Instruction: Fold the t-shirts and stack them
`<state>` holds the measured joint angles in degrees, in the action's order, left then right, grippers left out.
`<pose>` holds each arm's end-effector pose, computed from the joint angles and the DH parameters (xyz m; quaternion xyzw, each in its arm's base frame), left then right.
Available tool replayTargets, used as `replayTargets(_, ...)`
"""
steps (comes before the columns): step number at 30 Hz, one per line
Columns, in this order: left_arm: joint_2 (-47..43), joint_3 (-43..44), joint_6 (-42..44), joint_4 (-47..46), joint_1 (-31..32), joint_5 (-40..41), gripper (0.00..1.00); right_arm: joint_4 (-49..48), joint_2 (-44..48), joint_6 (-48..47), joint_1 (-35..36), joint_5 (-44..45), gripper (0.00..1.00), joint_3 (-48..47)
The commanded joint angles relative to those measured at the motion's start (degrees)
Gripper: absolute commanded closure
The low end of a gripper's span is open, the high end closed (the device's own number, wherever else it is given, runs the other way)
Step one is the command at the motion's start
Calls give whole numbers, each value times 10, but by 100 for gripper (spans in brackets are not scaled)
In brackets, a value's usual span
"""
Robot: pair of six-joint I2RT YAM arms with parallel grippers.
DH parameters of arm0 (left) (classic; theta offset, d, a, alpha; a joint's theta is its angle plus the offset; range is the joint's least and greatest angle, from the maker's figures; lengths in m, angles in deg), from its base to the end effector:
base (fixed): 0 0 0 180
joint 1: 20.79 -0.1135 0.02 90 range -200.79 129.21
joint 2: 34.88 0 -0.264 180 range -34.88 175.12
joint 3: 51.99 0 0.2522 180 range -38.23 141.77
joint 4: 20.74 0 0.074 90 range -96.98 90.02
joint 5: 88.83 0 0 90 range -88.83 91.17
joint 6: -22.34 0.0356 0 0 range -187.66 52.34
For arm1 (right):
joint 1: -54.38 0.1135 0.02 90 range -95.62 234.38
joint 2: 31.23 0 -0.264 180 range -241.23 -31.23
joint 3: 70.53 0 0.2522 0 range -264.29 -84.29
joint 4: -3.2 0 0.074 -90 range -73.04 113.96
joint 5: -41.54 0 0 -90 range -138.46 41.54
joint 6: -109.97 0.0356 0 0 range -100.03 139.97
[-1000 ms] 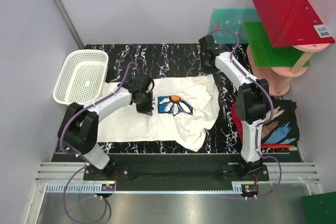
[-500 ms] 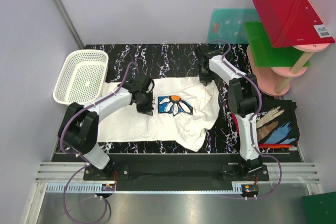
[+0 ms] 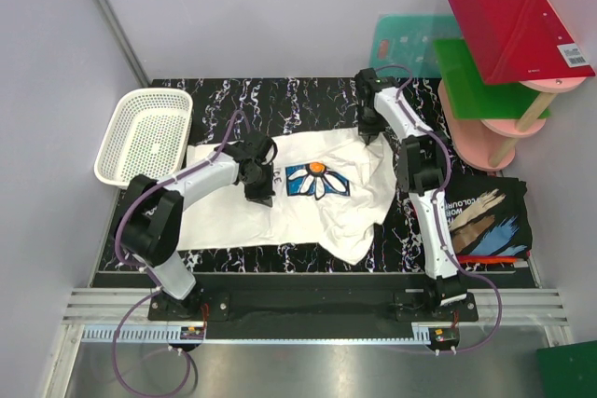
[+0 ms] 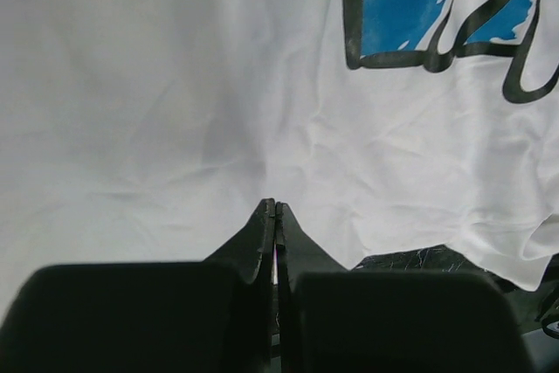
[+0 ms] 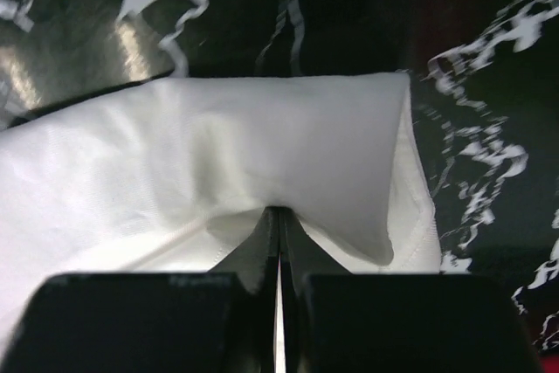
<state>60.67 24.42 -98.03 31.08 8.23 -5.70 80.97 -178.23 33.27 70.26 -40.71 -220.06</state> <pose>0.2773 -0.1587 0.1902 -0.0017 0.9845 -0.1331 0.1141 0.5026 0.1380 0.1627 -0.0136 0.9894 -0.0326 0.1409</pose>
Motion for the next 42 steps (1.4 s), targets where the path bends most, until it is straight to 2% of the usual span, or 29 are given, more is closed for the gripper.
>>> replayTargets(1, -1, 30, 4, 3, 0, -2, 100, 16, -42, 6, -56, 21, 100, -63)
replayTargets(7, -3, 25, 3, 3, 0, -4, 100, -30, -19, -4, -70, 27, 100, -52)
replayTargets(10, -11, 16, 2, 3, 0, -2, 100, -73, 44, -8, -62, 9, 100, 17)
replayTargets(13, -19, 6, 3, 0, 3, -2, 100, -115, 131, -9, -47, 17, 93, 97)
replayTargets(14, -22, 4, 3, -4, 3, -3, 96, -123, 175, -15, -35, 18, 91, 116)
replayTargets(15, -23, -1, 3, -4, 4, -5, 91, -130, 196, -14, -30, 28, 76, 134)
replayTargets(16, -25, -3, 3, -8, 5, -7, 88, -143, 216, -16, -25, 31, 66, 170)
replayTargets(17, -26, -6, 2, -11, 6, -10, 76, -150, 254, -14, -17, 34, 56, 189)
replayTargets(18, -28, -12, 0, -14, 9, -10, 71, -157, 271, -12, -16, 35, 34, 209)
replayTargets(19, -29, -14, -1, -17, 10, -13, 66, -172, 287, -6, -14, 35, 21, 246)
replayTargets(21, -30, -21, -3, -25, 13, -17, 56, -183, 326, 0, -14, 45, 4, 280)
replayTargets(22, -31, -23, -3, -29, 15, -22, 55, -185, 333, 7, -14, 51, 2, 304)
replayTargets(27, -34, -30, -7, -38, 22, -24, 54, -185, 361, 20, -14, 39, 2, 353)
replayTargets(34, -36, -42, -13, -47, 24, -24, 55, -194, 355, 46, -15, -4, 19, 403)
replayTargets(35, -36, -45, -14, -48, 24, -24, 55, -197, 349, 48, -14, -19, 32, 408)
replayTargets(38, -39, -51, -16, -49, 24, -24, 55, -212, 336, 60, -14, -47, 57, 416)
replayTargets(42, -44, -53, -15, -50, 24, -22, 56, -220, 321, 74, -14, -56, 57, 421)
